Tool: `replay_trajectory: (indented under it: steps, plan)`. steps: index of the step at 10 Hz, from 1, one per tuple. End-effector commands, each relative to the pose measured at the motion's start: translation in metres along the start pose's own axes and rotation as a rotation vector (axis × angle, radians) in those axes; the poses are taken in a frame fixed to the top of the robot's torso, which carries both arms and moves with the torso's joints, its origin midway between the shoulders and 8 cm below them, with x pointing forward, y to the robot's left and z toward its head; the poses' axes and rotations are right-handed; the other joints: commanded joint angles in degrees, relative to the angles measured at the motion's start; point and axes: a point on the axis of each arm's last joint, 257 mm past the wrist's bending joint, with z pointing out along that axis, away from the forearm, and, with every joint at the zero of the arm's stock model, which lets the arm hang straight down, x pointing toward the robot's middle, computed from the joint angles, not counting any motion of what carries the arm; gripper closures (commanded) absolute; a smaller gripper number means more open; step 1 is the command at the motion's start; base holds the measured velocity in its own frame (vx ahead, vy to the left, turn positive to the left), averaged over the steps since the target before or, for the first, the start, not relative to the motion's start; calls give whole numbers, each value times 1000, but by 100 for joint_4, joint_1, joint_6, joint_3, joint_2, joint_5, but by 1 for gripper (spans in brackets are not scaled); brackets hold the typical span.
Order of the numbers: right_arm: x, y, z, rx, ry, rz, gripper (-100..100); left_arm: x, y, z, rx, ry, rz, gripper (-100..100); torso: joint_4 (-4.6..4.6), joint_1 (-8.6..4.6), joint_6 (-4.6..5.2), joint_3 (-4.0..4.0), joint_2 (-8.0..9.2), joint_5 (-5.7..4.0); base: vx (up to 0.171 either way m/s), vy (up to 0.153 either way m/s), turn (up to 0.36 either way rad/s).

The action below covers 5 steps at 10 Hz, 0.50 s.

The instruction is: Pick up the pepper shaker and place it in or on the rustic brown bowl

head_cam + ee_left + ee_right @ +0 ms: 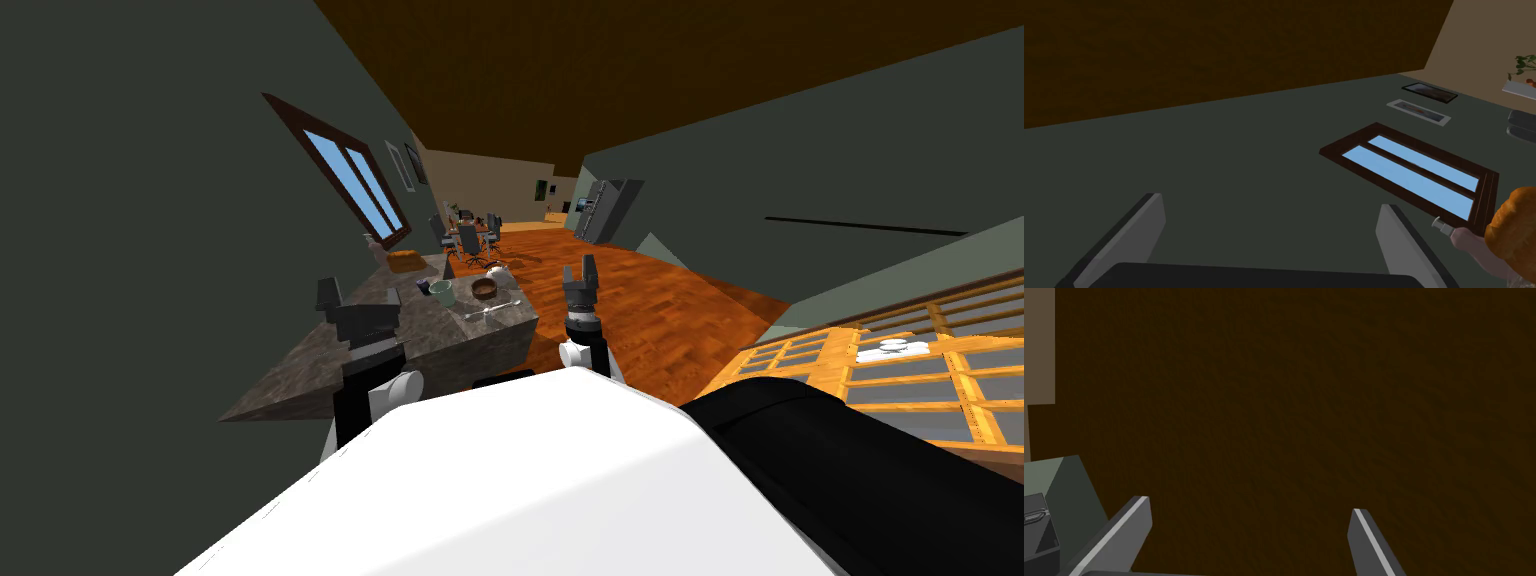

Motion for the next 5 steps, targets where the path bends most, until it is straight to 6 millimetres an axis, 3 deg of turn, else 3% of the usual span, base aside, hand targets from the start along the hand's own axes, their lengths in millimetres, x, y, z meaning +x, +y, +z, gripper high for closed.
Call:
replay_trajectory:
  steps: [1, 5]
  plan:
    - [0, 0, 0, 0, 0, 0, 0, 2, 10, -3, -26, 32, -6, -100, 0, 0, 0, 0, 0, 0, -4, -43, 27]
    - [0, 0, 0, 0, 0, 0, 0, -1, 41, -16, -109, 63, -60, -100, 1, -40, 0, 2, 3, -9, -12, -100, 37]
